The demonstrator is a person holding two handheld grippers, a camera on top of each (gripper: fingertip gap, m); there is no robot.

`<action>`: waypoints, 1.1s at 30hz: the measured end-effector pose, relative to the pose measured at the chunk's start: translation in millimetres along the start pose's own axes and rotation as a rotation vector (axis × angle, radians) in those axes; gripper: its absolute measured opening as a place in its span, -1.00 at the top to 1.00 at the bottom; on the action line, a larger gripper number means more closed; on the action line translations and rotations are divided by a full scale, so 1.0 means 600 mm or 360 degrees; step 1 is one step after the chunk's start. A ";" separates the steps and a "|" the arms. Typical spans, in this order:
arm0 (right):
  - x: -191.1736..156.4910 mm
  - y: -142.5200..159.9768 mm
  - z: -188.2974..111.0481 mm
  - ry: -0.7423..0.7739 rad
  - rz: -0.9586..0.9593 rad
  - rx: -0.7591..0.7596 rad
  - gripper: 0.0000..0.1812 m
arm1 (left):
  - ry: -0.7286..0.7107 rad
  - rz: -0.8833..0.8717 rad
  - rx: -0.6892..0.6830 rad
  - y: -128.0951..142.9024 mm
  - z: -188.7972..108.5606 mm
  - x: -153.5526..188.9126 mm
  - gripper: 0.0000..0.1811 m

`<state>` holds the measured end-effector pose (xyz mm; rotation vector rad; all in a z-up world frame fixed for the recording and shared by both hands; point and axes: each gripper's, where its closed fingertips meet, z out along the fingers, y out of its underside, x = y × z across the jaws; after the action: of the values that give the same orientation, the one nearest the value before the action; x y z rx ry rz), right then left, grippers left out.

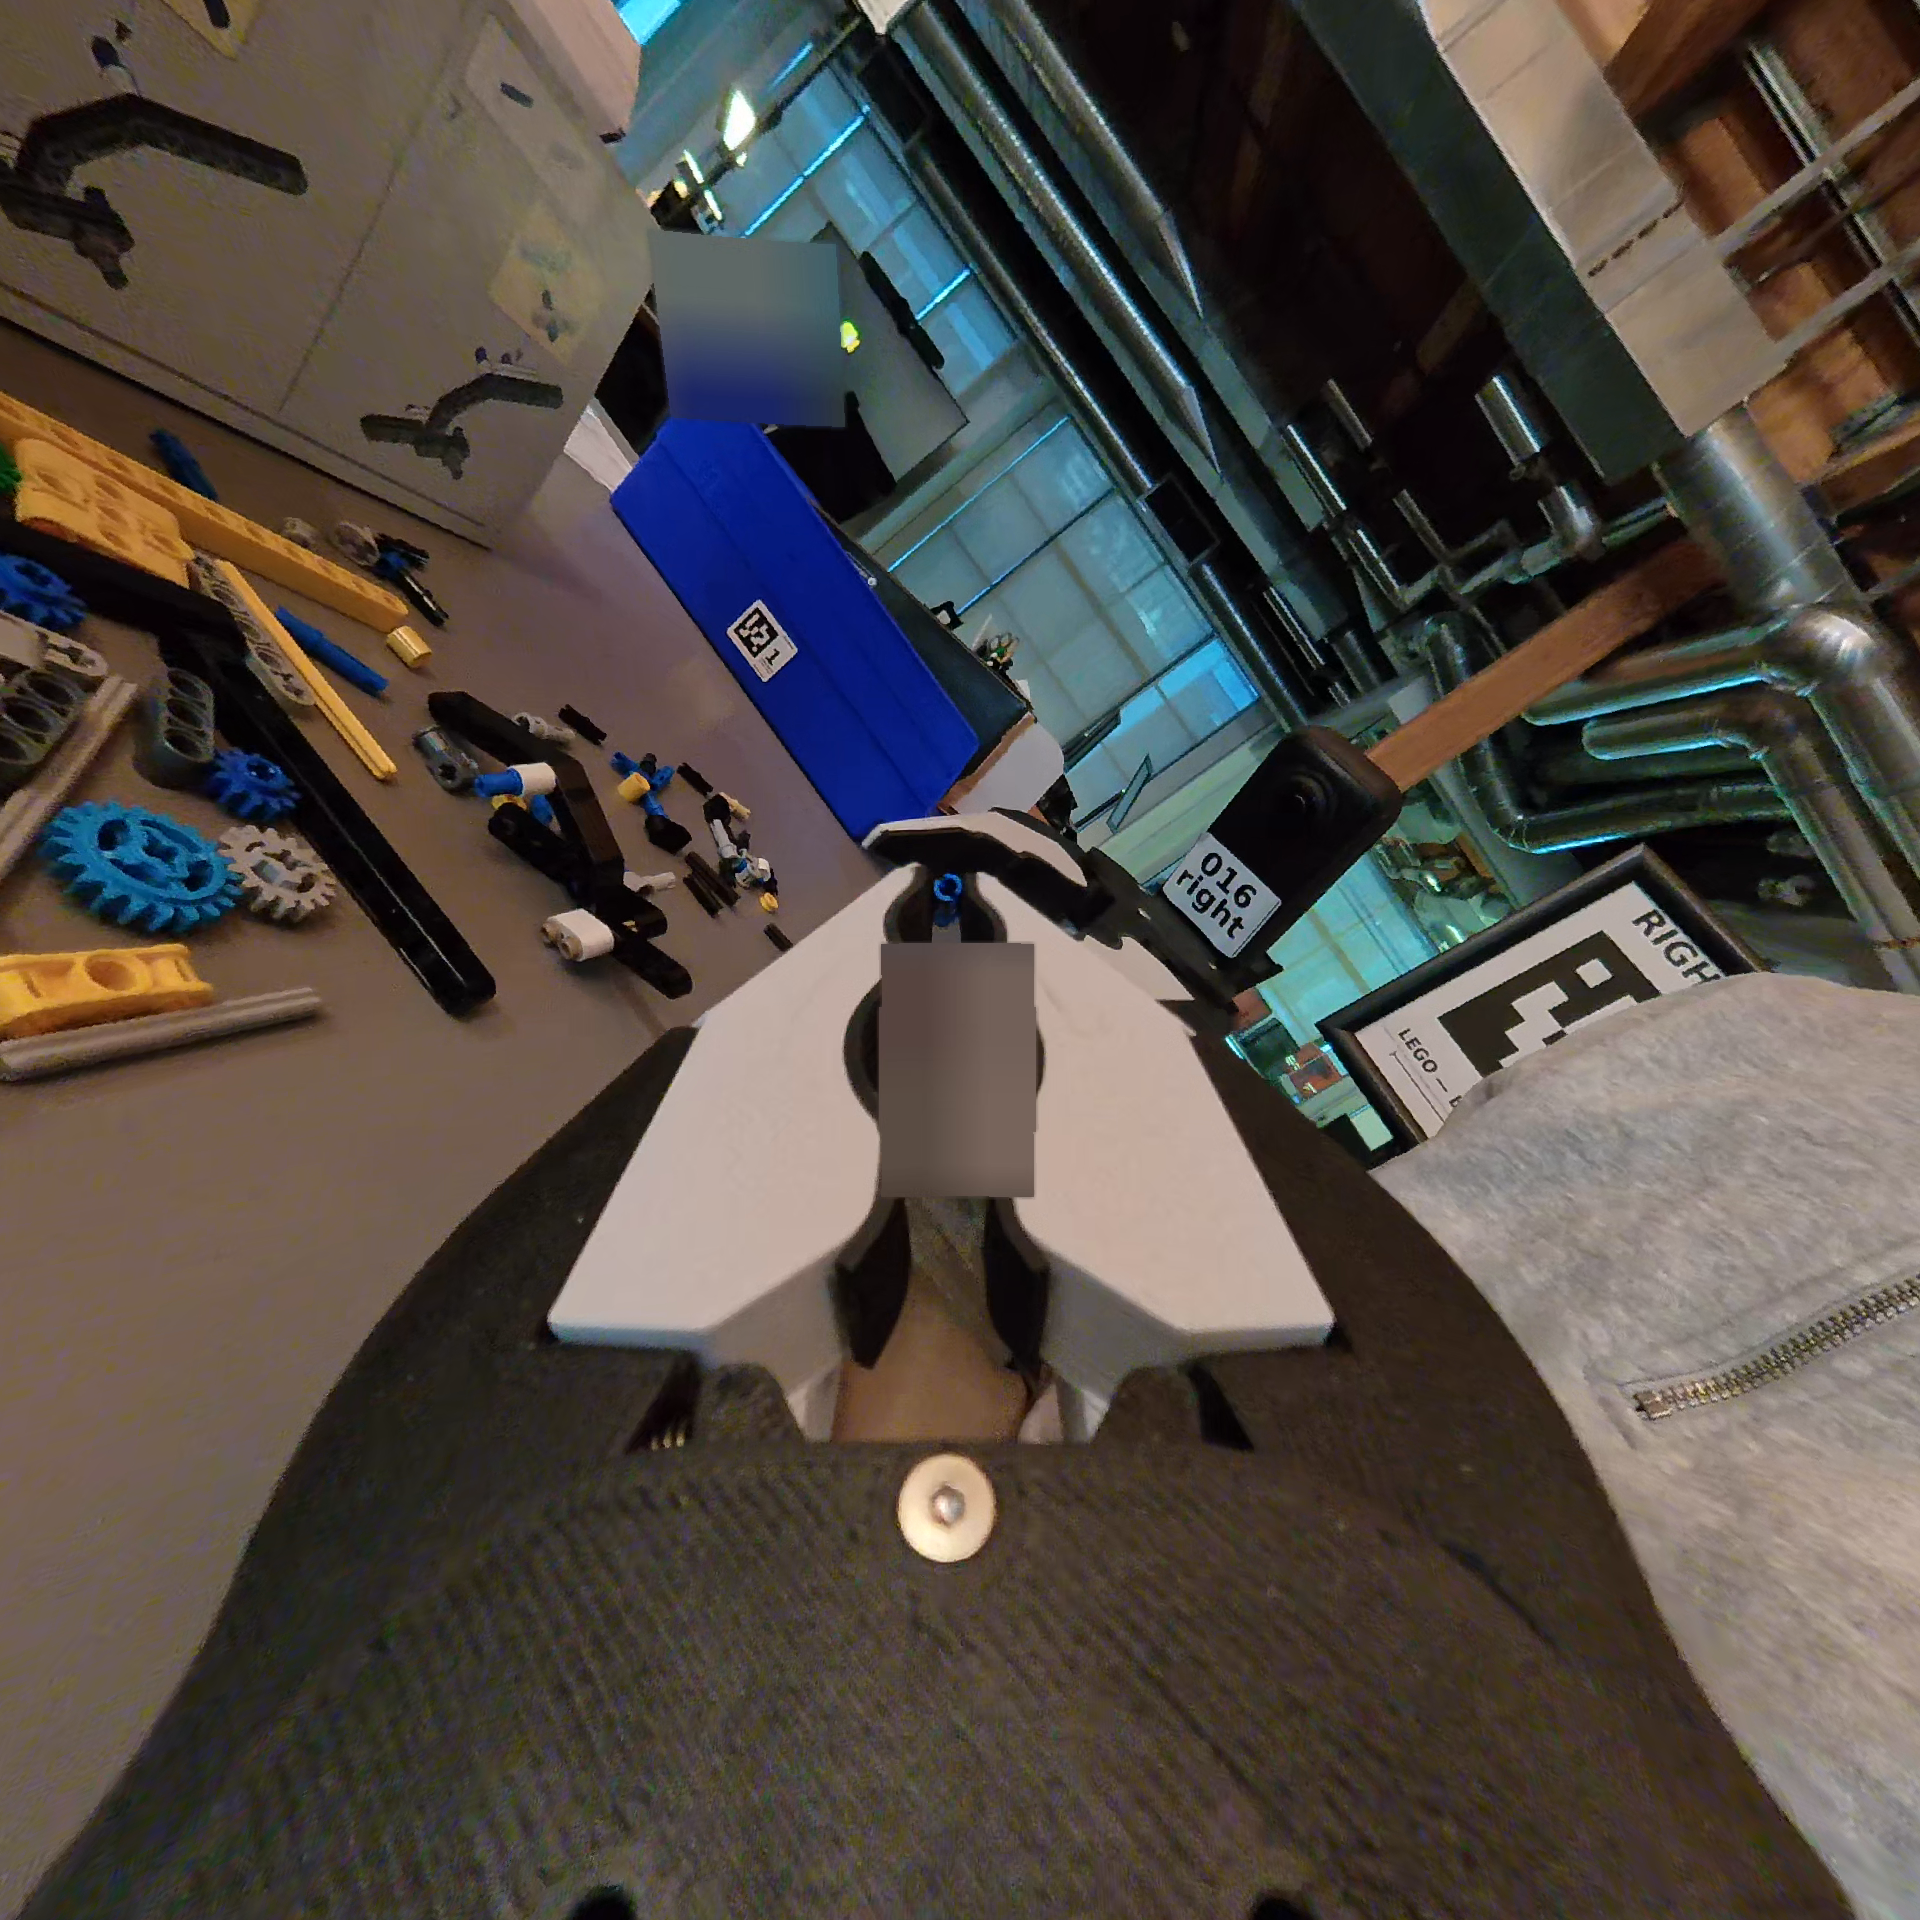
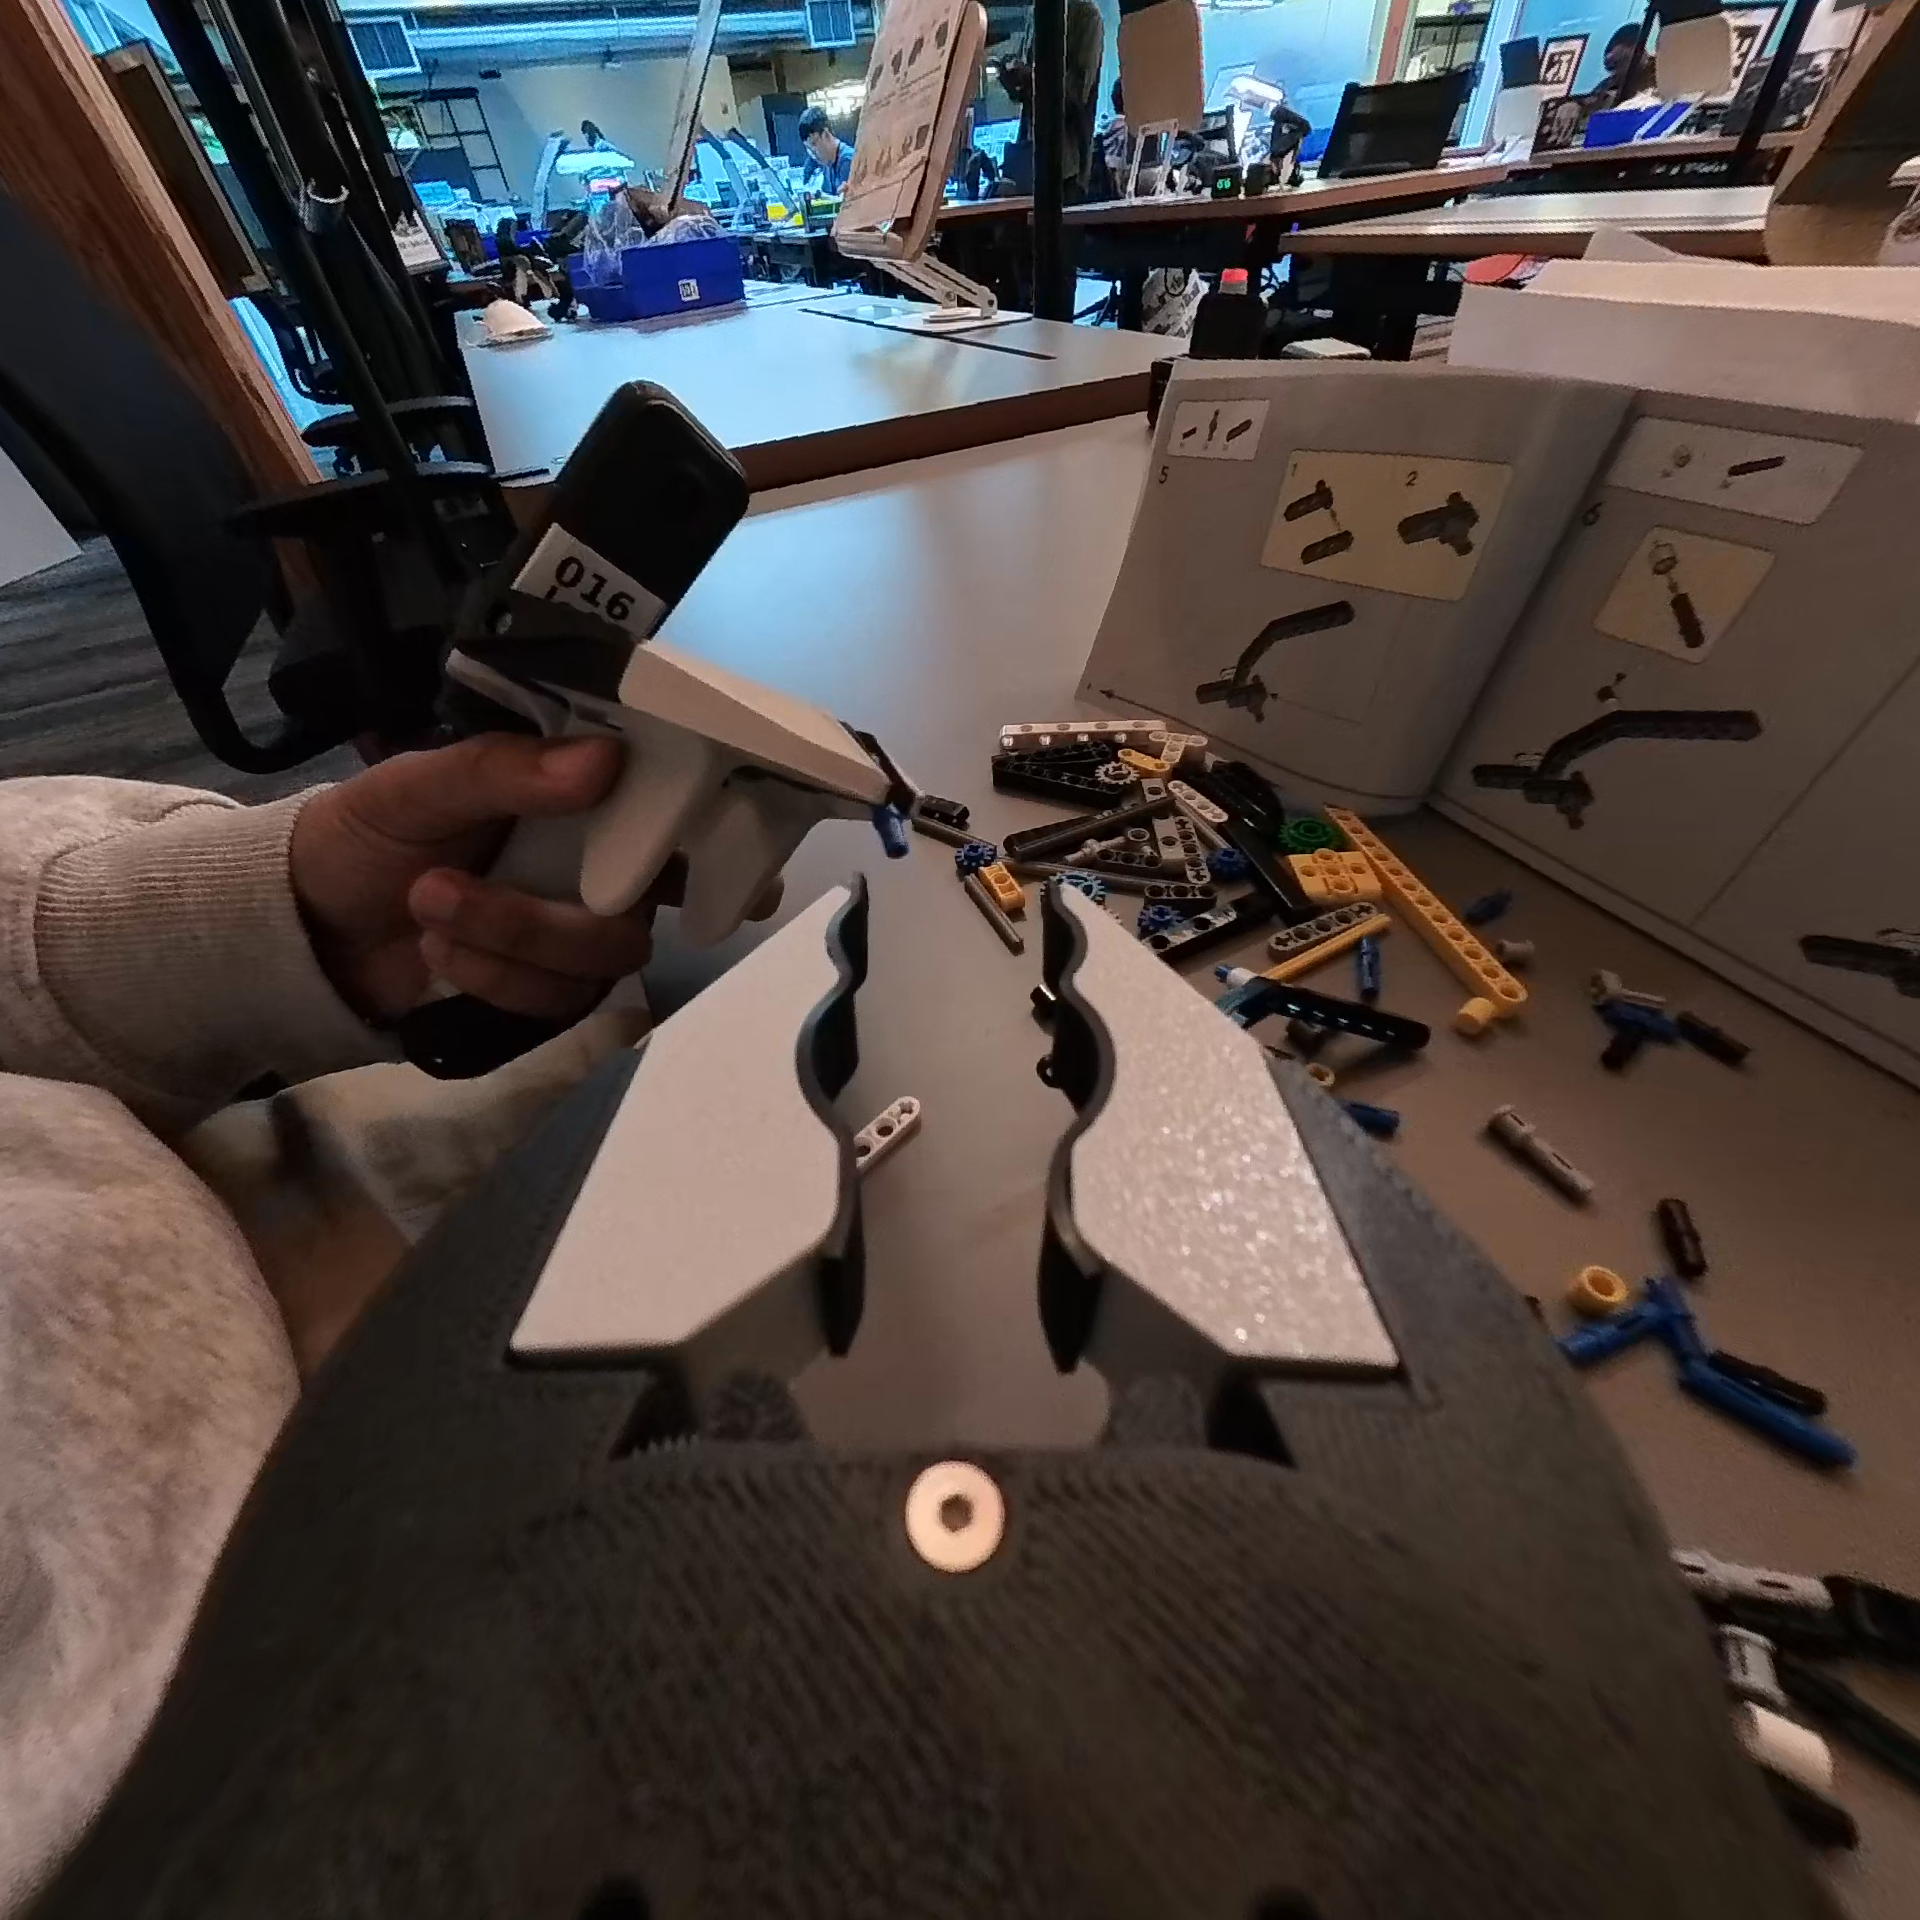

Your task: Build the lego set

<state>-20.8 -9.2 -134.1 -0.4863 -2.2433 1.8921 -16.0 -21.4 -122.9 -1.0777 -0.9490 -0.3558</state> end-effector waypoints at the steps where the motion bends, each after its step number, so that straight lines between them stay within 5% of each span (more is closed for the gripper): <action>1: 0.000 0.000 0.000 0.0001 -0.0002 -0.0004 0.65 | -0.0004 0.0005 0.0001 0.000 0.000 -0.001 0.97; 28: -0.004 0.008 0.007 0.0004 -0.0037 -0.0057 0.66 | -0.0001 0.0060 0.0061 -0.012 -0.007 0.005 0.96; 33: -0.020 -0.016 -0.004 -0.0098 0.0029 0.0088 0.66 | 0.0056 0.0090 0.0118 -0.021 -0.011 0.022 0.97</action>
<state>-9.9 -12.5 -123.5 -0.4476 -2.2244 1.9991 -13.3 -30.6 -106.1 -1.0252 -0.8923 -0.2900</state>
